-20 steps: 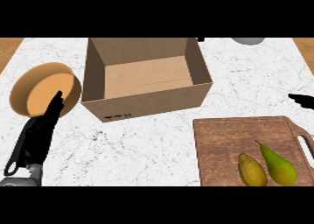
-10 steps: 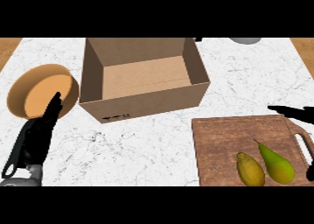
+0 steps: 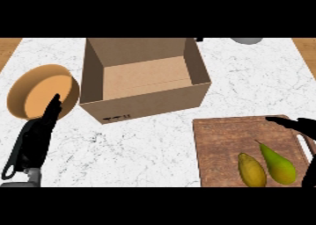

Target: Pick the pear from the cutting board and place it in the cardboard box

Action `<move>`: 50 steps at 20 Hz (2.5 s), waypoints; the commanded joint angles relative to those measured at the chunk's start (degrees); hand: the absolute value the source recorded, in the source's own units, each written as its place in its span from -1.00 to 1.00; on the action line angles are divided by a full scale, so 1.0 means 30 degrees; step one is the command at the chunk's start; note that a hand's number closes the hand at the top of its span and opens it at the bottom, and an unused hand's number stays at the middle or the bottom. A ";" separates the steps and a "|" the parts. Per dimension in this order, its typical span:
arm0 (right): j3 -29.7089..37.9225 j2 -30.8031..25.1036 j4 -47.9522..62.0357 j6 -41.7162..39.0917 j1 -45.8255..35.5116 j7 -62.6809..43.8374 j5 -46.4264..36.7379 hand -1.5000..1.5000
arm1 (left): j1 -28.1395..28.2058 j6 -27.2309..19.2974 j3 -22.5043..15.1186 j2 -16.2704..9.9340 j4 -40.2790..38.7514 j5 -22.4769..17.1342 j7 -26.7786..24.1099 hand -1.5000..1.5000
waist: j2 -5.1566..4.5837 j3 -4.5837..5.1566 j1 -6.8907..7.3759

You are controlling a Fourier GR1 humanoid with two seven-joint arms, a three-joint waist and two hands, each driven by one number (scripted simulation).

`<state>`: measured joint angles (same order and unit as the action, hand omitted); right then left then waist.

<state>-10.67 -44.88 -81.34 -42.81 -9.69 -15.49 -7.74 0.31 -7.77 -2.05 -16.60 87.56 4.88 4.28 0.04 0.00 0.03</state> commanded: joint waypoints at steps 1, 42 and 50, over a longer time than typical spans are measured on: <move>0.1039 0.0775 -0.2074 -0.0983 0.1018 -0.1814 0.0112 -1.00 | 0.0480 -0.0396 -0.0065 0.0704 0.1056 0.0734 0.0649 0.00 | 0.0020 0.0006 -0.0043; 0.2613 0.5422 0.3015 0.3840 0.0639 0.6261 -1.1485 1.00 | 0.0469 0.1347 0.1199 0.2761 0.0930 0.2777 0.0078 0.00 | -0.0030 -0.0011 0.0129; 0.1499 0.5100 0.2675 0.4541 -0.4516 0.9161 -1.2517 1.00 | -0.1100 0.2032 0.0838 0.2872 0.0327 0.2620 0.0252 0.00 | -0.0457 -0.0072 0.1782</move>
<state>-3.59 -28.36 -74.77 -30.17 -13.18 6.47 -43.27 -1.13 -1.87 2.54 -9.44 89.11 12.21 5.49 -0.35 0.13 2.06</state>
